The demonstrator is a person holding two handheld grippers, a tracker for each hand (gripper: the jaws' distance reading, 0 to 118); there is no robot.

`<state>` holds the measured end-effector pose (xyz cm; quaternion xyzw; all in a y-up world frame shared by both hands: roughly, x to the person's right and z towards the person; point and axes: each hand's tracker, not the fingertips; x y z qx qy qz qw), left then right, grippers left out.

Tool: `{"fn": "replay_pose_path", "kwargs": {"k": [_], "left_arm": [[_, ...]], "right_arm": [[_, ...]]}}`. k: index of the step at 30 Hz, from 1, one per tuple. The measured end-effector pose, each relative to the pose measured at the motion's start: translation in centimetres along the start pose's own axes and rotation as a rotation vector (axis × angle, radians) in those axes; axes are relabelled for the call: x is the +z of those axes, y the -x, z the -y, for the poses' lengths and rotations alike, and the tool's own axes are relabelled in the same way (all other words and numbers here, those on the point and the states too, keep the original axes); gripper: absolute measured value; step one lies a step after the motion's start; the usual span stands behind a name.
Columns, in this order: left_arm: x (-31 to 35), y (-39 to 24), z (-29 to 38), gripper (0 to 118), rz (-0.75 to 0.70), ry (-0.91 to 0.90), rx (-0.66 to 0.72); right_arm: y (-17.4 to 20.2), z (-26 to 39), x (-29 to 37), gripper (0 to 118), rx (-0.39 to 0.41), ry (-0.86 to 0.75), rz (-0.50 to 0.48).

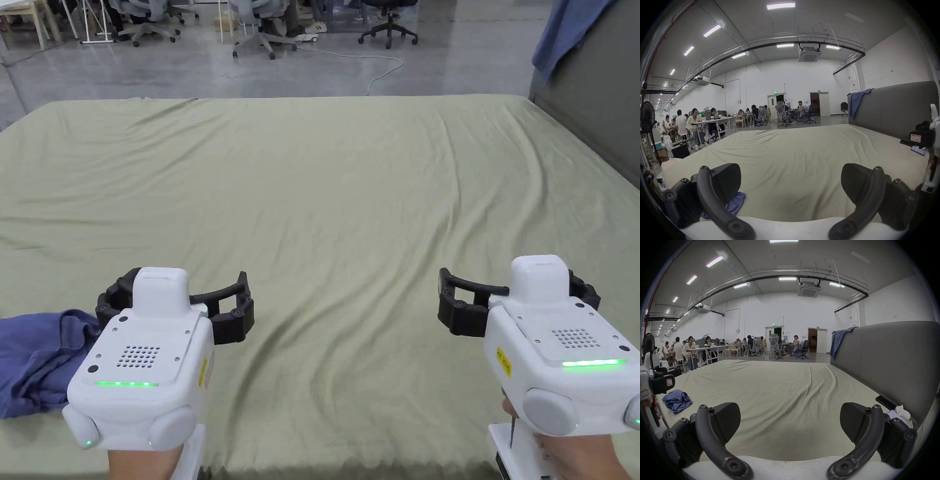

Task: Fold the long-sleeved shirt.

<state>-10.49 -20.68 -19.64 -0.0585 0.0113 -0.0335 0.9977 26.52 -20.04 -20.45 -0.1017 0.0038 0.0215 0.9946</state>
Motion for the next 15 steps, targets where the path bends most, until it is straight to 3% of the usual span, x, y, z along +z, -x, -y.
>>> {"fn": "replay_pose_path", "kwargs": {"k": [15], "left_arm": [[0.04, 0.38, -0.1, 118, -0.014, 0.009, 0.02]], "right_arm": [[-0.04, -0.04, -0.11, 118, -0.017, 0.026, 0.0]]}}
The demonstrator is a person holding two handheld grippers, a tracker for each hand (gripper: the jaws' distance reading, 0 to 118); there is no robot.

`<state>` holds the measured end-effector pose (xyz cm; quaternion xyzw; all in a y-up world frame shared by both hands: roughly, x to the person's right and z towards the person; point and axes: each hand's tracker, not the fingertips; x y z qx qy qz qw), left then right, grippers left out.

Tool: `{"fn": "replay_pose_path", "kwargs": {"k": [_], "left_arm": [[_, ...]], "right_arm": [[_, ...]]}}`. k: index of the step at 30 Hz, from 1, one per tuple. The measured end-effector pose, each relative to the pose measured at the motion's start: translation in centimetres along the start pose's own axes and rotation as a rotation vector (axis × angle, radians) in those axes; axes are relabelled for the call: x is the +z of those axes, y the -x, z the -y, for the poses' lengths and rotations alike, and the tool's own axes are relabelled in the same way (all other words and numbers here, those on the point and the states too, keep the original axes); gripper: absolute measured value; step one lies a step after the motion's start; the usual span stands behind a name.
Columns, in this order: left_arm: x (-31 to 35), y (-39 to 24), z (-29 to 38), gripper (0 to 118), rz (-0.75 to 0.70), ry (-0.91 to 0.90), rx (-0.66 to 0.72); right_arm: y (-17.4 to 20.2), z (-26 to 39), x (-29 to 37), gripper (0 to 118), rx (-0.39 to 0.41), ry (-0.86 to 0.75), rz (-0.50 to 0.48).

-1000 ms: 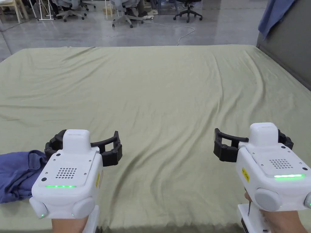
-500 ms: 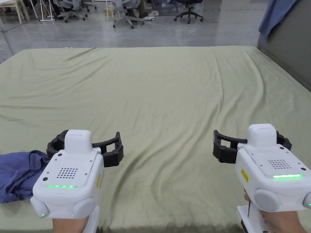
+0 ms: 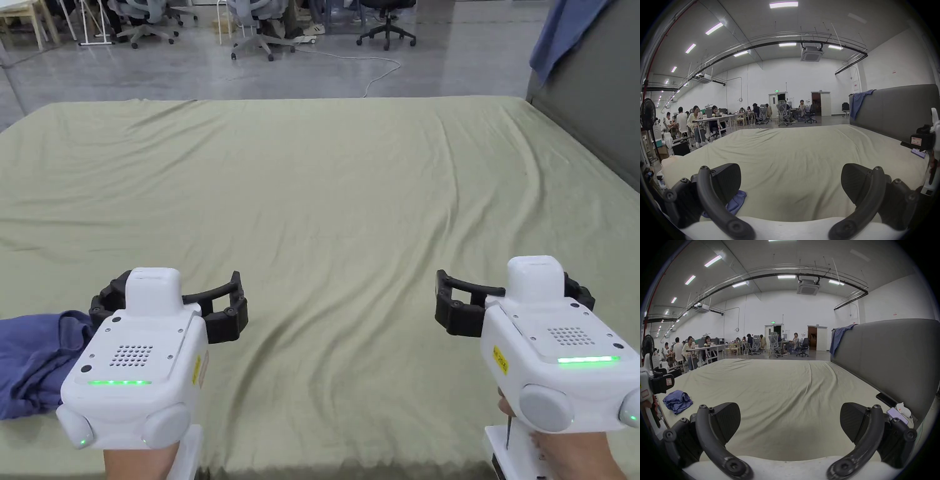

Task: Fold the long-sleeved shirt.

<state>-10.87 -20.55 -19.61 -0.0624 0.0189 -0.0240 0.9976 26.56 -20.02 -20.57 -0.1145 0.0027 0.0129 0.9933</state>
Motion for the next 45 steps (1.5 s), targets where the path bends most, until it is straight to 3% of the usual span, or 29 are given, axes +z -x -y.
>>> {"fn": "replay_pose_path", "kwargs": {"k": [19, 22, 25, 27, 33, 45], "left_arm": [[-0.2, 0.0, 0.1, 118, 0.007, 0.013, -0.004], [-0.2, 0.0, 0.1, 118, 0.005, 0.013, -0.005], [-0.1, -0.1, 0.1, 118, 0.005, 0.009, -0.012], [-0.2, -0.1, 0.1, 118, 0.009, 0.009, -0.014], [-0.1, -0.1, 0.1, 118, 0.013, 0.009, -0.017], [0.0, 0.1, -0.1, 118, 0.011, 0.002, -0.016]], "right_arm": [[0.1, 0.1, 0.1, 118, -0.006, -0.003, -0.024], [0.4, -0.3, -0.4, 118, 0.005, 0.061, 0.023], [0.8, -1.1, -1.0, 118, -0.041, 0.183, 0.073], [0.1, -0.6, -0.7, 118, -0.097, 0.115, -0.027], [0.4, -0.3, -0.5, 118, -0.018, 0.087, -0.01], [0.7, -0.4, -0.3, 118, -0.006, 0.07, -0.015]]}}
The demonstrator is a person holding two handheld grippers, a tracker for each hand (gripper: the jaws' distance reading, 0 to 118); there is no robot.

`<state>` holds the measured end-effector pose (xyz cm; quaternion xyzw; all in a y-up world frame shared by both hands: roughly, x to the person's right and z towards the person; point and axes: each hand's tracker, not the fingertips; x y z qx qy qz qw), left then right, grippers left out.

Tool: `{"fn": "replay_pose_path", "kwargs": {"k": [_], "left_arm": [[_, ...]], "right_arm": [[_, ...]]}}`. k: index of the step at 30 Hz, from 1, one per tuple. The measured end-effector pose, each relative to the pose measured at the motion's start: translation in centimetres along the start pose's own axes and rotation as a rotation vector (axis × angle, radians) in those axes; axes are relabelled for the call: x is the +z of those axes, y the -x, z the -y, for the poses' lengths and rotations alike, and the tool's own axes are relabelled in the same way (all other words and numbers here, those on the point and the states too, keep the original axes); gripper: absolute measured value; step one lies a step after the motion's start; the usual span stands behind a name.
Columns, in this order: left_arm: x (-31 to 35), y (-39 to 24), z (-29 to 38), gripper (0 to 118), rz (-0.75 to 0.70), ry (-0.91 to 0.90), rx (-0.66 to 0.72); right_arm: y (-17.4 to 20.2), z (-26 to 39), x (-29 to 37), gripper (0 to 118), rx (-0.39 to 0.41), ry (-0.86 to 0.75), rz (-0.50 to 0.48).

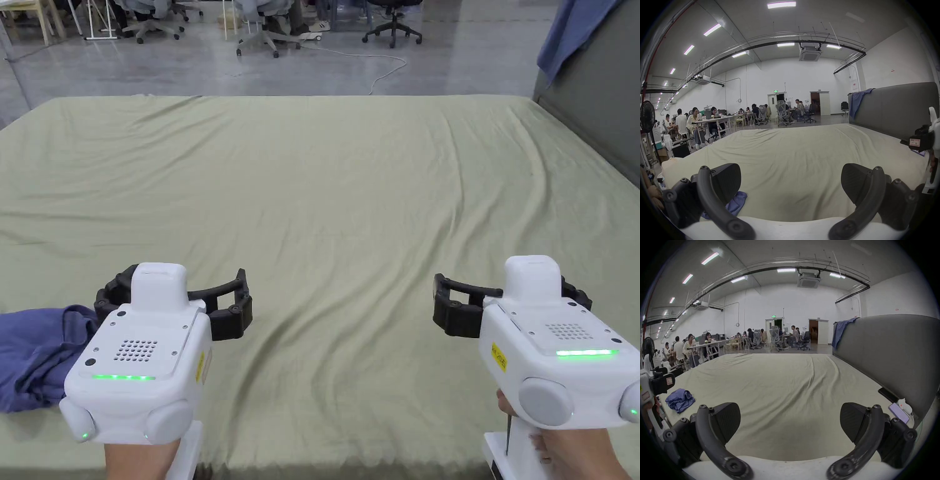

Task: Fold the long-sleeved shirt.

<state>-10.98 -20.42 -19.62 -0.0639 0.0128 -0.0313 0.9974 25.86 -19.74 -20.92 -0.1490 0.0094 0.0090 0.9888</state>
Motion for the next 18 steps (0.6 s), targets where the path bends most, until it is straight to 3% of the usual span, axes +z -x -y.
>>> {"fn": "replay_pose_path", "kwargs": {"k": [18], "left_arm": [[0.0, -0.84, -0.04, 118, 0.035, -0.024, 0.014]], "right_arm": [[-0.19, -0.23, 0.1, 118, -0.011, -0.028, -0.009]]}}
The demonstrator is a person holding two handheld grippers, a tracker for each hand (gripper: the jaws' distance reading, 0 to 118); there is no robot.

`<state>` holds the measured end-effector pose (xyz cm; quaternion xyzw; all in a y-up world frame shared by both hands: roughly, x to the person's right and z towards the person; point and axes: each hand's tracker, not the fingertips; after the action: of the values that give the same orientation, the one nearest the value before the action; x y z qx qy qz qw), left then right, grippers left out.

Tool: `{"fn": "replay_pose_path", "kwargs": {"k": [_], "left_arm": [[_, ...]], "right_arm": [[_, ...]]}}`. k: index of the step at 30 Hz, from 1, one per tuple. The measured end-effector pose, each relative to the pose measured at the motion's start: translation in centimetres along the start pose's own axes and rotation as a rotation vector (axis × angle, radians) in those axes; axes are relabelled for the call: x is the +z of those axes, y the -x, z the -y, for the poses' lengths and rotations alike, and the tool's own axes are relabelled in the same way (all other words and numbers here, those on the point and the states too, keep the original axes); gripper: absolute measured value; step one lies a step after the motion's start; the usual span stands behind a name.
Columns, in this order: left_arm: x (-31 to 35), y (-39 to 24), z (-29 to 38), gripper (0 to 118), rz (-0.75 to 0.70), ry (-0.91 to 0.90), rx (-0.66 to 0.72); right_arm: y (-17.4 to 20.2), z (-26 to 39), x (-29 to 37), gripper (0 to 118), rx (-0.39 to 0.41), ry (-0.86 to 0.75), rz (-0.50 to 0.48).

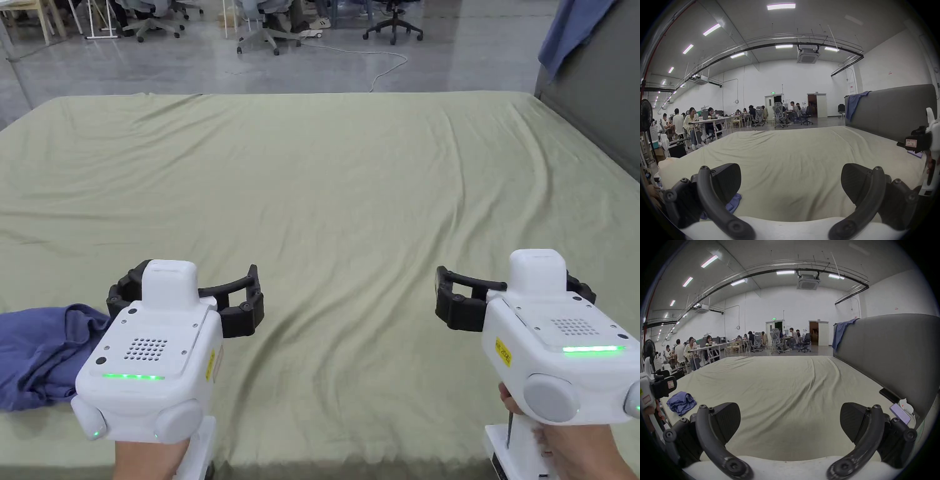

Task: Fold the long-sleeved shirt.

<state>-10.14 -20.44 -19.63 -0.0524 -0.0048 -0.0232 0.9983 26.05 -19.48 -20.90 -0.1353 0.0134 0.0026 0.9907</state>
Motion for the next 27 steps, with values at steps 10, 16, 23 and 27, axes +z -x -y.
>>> {"fn": "replay_pose_path", "kwargs": {"k": [10, 16, 23, 27], "left_arm": [[-0.1, 0.7, 0.0, 118, -0.038, 0.003, 0.038], [0.1, 0.6, -0.1, 118, -0.048, -0.013, 0.011], [0.0, 0.1, 0.1, 118, -0.037, -0.001, -0.022], [0.0, 0.1, 0.1, 118, -0.027, 0.014, -0.017]], "right_arm": [[0.0, 0.1, 0.0, 118, 0.0, -0.017, 0.018], [0.1, 0.1, 0.1, 118, -0.004, -0.011, 0.018], [0.7, -1.0, -0.7, 118, -0.078, 0.133, 0.154], [0.4, -2.0, -1.2, 118, -0.169, 0.27, 0.165]]}}
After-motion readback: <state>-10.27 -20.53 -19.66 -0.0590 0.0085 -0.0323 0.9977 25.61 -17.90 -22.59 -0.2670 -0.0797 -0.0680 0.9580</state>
